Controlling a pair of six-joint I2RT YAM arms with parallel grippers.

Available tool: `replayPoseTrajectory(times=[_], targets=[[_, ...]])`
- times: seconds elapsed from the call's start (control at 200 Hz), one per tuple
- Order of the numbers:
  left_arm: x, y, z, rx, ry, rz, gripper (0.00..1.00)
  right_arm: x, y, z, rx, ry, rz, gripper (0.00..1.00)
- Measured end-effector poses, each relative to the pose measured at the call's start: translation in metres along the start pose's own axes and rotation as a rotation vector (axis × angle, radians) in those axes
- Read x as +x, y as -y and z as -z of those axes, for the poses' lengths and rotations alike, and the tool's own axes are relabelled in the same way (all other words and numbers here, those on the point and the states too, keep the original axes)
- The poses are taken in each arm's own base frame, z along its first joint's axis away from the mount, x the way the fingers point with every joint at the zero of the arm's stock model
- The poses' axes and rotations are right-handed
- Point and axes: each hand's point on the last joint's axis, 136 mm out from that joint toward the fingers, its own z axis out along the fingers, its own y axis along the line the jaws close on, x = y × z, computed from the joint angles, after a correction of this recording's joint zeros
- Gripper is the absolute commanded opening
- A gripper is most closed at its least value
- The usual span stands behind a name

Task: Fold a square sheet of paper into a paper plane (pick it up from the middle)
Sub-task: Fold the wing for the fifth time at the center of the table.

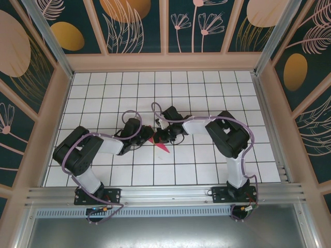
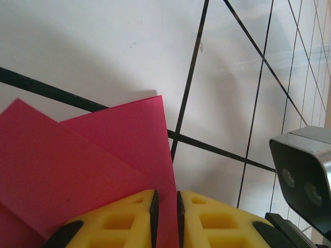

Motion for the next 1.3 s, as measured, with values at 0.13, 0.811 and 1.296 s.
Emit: replayPoseTrajectory(times=[0.13, 0.811, 1.296], targets=[[-0.001, -0.002, 0.0, -0.002, 0.008, 0.015, 0.17, 0.002, 0.001, 0.0, 0.001, -0.013, -0.002, 0.0], [-0.003, -0.004, -0.001, 0.051, 0.028, 0.118, 0.16, 0.068, 0.022, 0.034, 0.033, -0.027, 0.0, 0.01], [-0.004, -0.001, -0.003, 0.019, 0.011, 0.045, 0.19, 0.047, -0.018, 0.064, -0.037, 0.041, 0.053, 0.0]])
